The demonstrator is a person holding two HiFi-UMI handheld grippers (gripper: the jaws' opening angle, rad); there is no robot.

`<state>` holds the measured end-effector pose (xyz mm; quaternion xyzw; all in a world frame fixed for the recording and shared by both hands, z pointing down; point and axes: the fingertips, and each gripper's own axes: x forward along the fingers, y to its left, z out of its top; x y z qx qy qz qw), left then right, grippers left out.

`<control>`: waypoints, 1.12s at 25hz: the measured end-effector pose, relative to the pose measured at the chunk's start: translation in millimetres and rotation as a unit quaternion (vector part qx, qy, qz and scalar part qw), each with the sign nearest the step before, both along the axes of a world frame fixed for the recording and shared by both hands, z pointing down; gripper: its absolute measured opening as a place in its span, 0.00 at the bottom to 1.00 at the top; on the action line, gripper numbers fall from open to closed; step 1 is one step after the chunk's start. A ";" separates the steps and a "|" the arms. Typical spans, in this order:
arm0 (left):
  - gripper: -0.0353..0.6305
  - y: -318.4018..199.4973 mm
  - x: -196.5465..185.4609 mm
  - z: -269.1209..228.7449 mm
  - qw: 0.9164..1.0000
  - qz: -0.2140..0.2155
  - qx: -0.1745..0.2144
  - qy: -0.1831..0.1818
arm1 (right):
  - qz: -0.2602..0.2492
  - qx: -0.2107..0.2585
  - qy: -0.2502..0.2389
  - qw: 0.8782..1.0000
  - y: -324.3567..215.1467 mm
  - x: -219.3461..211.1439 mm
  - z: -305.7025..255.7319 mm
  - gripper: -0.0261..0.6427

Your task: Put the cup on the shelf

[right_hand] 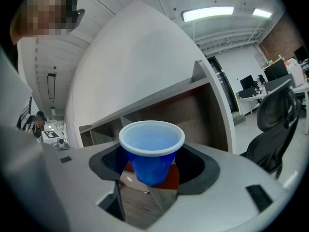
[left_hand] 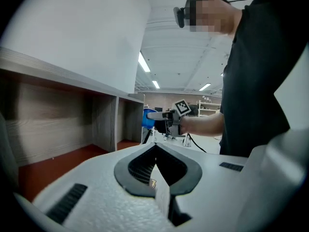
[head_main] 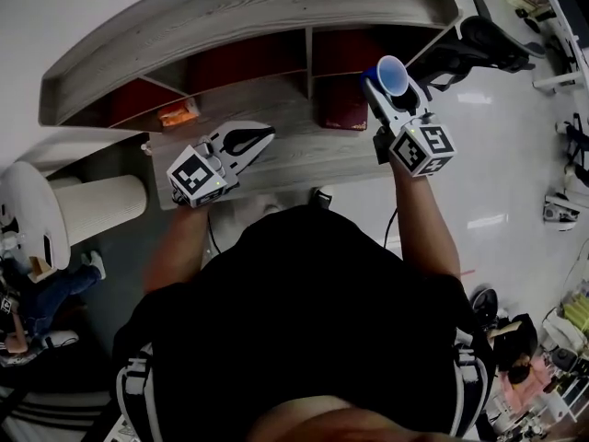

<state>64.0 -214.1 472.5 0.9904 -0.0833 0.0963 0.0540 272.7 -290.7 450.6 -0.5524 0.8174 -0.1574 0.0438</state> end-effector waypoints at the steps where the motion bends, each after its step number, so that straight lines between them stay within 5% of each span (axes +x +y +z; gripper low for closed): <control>1: 0.08 -2.3 2.3 2.0 1.000 -0.005 -0.004 -0.001 | -0.003 -0.003 -0.001 1.000 -5.6 1.6 4.5 0.48; 7: 0.08 -14.4 17.5 5.4 1.000 -0.019 -0.001 0.003 | -0.023 -0.020 -0.012 0.999 -33.2 7.6 24.1 0.48; 28: 0.08 -12.4 15.0 22.7 0.996 -0.078 -0.038 -0.021 | -0.028 -0.061 0.062 0.996 -101.0 3.8 115.3 0.48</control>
